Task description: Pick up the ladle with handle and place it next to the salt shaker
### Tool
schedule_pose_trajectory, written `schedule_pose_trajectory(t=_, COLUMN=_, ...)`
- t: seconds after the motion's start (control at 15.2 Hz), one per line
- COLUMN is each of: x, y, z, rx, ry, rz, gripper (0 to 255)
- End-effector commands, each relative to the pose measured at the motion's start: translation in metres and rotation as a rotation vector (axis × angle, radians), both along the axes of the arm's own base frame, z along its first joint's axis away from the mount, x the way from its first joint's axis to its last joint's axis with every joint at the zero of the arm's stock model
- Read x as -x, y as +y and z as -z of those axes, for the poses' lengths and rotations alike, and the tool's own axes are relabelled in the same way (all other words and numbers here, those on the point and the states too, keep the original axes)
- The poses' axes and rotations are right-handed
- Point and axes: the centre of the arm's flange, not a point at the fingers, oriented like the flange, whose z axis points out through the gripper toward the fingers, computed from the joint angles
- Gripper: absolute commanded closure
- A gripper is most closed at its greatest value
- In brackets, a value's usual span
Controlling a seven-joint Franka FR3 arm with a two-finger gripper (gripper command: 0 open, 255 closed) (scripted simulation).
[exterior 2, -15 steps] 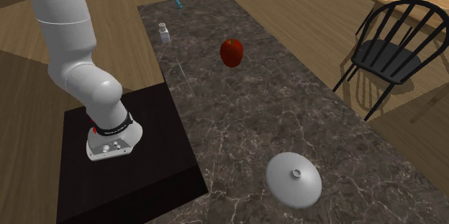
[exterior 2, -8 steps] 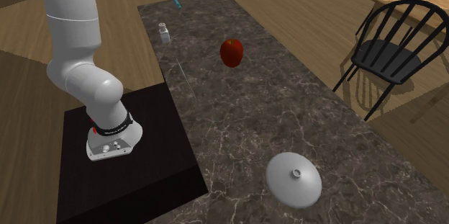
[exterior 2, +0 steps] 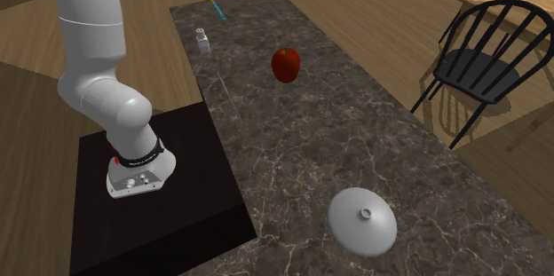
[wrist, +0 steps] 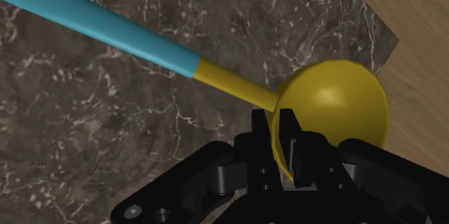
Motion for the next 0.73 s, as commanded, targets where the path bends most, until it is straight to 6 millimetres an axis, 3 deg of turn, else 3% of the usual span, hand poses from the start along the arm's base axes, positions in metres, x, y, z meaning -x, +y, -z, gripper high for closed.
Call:
schedule_pose_trajectory(t=0.0, x=0.001, y=0.0, z=0.01, rx=0.0, ry=0.0, rz=0.0, gripper=255)
schedule_pose_trajectory(t=0.66, x=0.001, y=0.0, z=0.063, rx=0.0, ry=0.0, rz=0.0, gripper=255)
